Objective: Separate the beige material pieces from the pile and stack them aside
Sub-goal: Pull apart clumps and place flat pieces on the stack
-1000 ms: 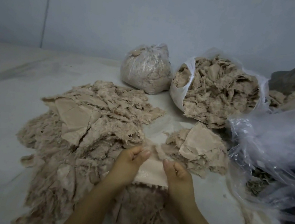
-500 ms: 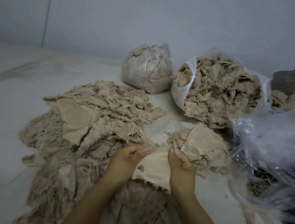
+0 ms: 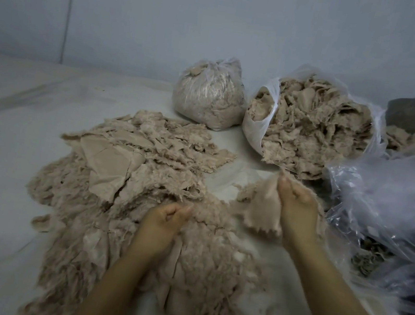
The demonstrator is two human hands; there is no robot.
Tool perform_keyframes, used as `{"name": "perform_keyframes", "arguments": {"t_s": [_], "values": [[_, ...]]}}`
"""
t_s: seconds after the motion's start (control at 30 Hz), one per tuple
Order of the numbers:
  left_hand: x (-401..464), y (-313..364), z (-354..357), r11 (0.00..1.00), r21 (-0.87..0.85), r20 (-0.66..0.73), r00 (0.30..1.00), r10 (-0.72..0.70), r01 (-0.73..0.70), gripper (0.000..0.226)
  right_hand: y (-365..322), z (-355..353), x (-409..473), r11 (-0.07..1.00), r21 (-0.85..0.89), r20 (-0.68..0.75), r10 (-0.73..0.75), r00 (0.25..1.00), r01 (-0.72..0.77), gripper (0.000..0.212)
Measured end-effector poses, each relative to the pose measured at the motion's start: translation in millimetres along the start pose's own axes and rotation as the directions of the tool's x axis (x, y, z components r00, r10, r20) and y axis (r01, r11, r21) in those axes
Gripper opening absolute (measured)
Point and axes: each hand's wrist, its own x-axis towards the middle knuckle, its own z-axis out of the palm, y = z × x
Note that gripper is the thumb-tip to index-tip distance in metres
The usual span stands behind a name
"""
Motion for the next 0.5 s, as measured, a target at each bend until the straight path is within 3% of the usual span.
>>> {"name": "perform_keyframes", "arguments": {"t_s": [0.07, 0.13, 0.17, 0.23, 0.3, 0.37, 0.43, 0.5], "values": [[-2, 0, -1, 0.983, 0.165, 0.123, 0.991, 0.057, -0.077, 0.028, -6, -9, 26, 0.97, -0.239, -0.024, -0.043, 0.999, 0.036, 0.035], [-4, 0, -1, 0.927, 0.333, 0.32, 0.945, 0.06, -0.172, 0.008, -10, -16, 35, 0.793, -0.608, -0.067, -0.109, 0.992, 0.046, 0.041], [-4, -2, -1, 0.877, 0.421, 0.406, 0.913, 0.045, -0.23, 0.007, -11, -17, 31, 0.736, -0.669, -0.063, -0.189, 0.98, 0.099, 0.038], [-1, -7, -1, 0.778, 0.559, 0.474, 0.88, -0.017, -0.287, 0.018, -5, -13, 7, 0.765, -0.602, 0.067, -0.236, 0.969, 0.228, 0.015], [0, -10, -1, 0.75, 0.614, 0.45, 0.889, -0.078, -0.245, 0.022, 10, 1, -28, 0.816, -0.542, 0.36, 0.008, 0.933, 0.202, 0.014], [0, -11, -2, 0.737, 0.643, 0.422, 0.899, -0.116, -0.207, 0.025, 29, 11, -57, 0.72, -0.66, 0.54, 0.255, 0.802, 0.216, 0.03], [1, -14, -6, 0.694, 0.695, 0.401, 0.903, -0.156, -0.189, 0.03, 41, 14, -66, 0.623, -0.714, 0.559, 0.231, 0.796, 0.321, 0.033], [2, -14, -11, 0.628, 0.749, 0.406, 0.896, -0.18, -0.213, 0.033, 41, 12, -67, 0.763, -0.588, 0.546, 0.129, 0.828, 0.268, 0.03]]}}
